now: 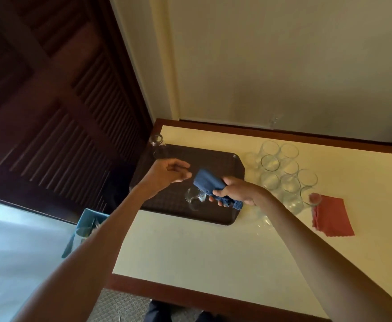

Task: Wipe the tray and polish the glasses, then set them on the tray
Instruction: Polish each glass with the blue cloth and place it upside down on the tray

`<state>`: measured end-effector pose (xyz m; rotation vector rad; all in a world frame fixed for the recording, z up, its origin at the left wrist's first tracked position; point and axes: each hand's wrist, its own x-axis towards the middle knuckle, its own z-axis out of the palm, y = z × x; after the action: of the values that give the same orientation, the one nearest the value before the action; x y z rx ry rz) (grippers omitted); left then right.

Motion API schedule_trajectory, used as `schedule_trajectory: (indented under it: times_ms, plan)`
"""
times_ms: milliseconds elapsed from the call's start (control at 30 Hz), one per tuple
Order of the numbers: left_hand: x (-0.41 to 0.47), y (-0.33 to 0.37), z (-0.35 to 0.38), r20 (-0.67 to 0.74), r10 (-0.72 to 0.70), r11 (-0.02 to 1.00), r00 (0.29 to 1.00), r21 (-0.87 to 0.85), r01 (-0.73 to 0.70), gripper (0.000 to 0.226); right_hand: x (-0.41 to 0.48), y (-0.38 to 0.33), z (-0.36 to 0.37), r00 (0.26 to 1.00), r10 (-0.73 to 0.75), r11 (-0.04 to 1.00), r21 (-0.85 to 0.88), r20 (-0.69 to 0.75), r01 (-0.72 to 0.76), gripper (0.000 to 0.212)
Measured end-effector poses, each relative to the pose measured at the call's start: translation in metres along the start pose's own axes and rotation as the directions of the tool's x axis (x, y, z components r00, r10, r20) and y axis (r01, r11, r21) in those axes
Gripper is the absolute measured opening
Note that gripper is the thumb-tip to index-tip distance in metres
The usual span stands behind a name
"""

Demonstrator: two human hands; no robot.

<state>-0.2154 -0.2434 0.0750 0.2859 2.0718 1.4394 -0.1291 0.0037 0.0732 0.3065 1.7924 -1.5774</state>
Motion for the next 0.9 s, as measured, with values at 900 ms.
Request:
schedule_trajectory:
  times_ms: [900]
  plan:
    - [0.023, -0.056, 0.040, 0.066, 0.158, 0.863, 0.985, 0.476, -0.171, 0.069, 0.023, 0.018, 0.004, 0.980, -0.083, 0.964, -0.262, -0.179, 0.034, 0.049]
